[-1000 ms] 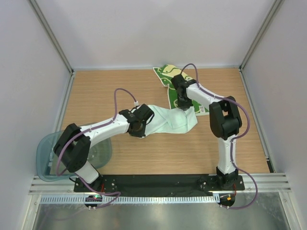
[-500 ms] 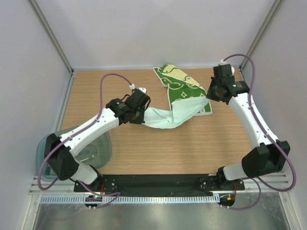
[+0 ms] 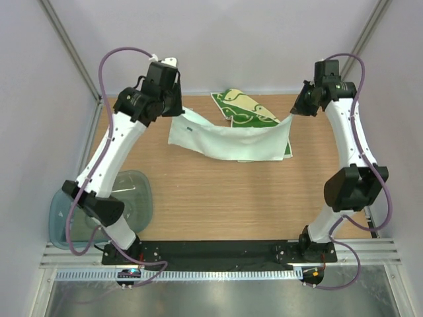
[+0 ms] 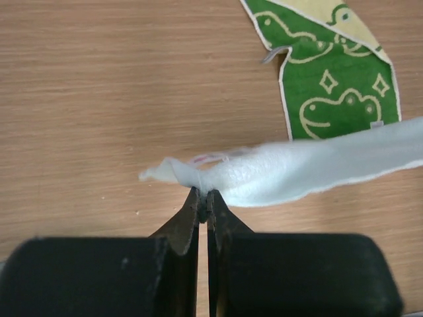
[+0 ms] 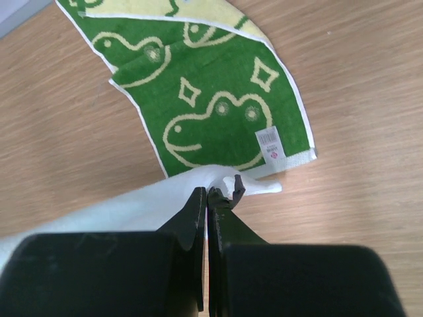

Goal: Roll the towels
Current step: Flatten the towel, then fold the towel

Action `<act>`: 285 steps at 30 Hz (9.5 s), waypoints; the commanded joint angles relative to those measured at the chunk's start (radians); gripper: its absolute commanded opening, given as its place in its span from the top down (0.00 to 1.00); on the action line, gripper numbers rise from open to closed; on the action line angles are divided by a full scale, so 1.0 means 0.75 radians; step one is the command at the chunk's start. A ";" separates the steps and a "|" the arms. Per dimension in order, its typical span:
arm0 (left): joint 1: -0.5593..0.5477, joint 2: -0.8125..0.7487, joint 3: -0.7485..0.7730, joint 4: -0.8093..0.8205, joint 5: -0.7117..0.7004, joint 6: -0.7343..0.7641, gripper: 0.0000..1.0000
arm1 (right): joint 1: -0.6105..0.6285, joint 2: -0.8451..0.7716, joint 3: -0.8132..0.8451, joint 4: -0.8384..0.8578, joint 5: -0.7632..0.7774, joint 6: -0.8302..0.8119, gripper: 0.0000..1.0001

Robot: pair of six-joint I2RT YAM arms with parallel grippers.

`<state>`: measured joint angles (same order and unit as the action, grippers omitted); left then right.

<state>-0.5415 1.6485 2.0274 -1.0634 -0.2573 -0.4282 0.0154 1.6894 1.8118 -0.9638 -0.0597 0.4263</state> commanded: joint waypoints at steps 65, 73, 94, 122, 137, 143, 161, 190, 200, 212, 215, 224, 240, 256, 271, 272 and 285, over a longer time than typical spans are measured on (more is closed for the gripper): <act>-0.239 -0.670 -1.897 0.360 0.016 -0.965 0.31 | 0.041 -0.663 -1.174 0.258 -0.078 0.049 0.17; -0.156 -0.607 -1.907 0.385 -0.033 -0.914 0.31 | 0.078 -0.651 -1.176 0.262 -0.074 0.037 0.17; -0.145 -0.523 -1.948 0.536 0.018 -0.861 0.78 | 0.102 -0.655 -1.199 0.273 -0.094 0.057 0.21; 0.039 -0.621 -1.938 0.573 0.124 -0.626 1.00 | 0.047 -0.643 -1.585 0.270 0.123 0.430 0.47; 0.057 -0.597 -1.936 0.610 0.143 -0.603 1.00 | 0.059 -0.612 -1.671 0.352 0.031 0.411 0.63; 0.059 -0.601 -1.934 0.602 0.147 -0.603 1.00 | 0.059 -0.563 -1.680 0.389 0.018 0.403 0.79; 0.055 -0.650 -1.814 0.506 0.296 -0.576 1.00 | -0.098 -0.872 -1.454 0.109 0.004 0.366 0.99; 0.239 -0.169 -1.132 0.311 0.298 -0.374 1.00 | -0.098 -0.152 -0.745 0.250 -0.104 0.227 0.99; 0.307 -0.071 -1.085 0.324 0.290 -0.351 1.00 | -0.098 0.022 -0.640 0.262 -0.119 0.223 0.99; 0.331 0.139 -0.930 0.328 0.288 -0.315 1.00 | -0.098 0.132 -0.585 0.281 -0.074 0.227 0.99; 0.331 0.191 -0.875 0.311 0.286 -0.304 1.00 | -0.098 0.161 -0.573 0.285 -0.057 0.227 0.99; 0.374 0.324 -0.775 0.287 0.249 -0.292 0.90 | -0.098 0.259 -0.512 0.287 -0.025 0.225 0.99; 0.405 0.226 -0.684 0.209 0.157 -0.255 0.25 | -0.098 0.198 -0.364 0.174 0.071 0.188 0.30; 0.123 -0.053 -1.226 0.575 0.411 -0.437 0.37 | 0.159 -0.105 -1.037 0.747 -0.655 0.219 0.99; 0.135 0.160 -1.312 0.647 0.310 -0.394 0.40 | -0.043 0.042 -1.170 0.663 -0.416 0.143 0.99; 0.145 0.160 -1.316 0.647 0.310 -0.392 0.41 | -0.057 0.040 -1.170 0.649 -0.391 0.141 0.99; 0.198 0.140 -1.382 0.618 0.282 -0.349 0.43 | -0.223 -0.031 -1.201 0.487 -0.142 0.145 0.99</act>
<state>-0.4171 1.7248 1.0424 -0.6136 0.0204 -0.7277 -0.1272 1.7012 0.9314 -0.5327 -0.3225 0.5545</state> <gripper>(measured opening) 0.579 0.031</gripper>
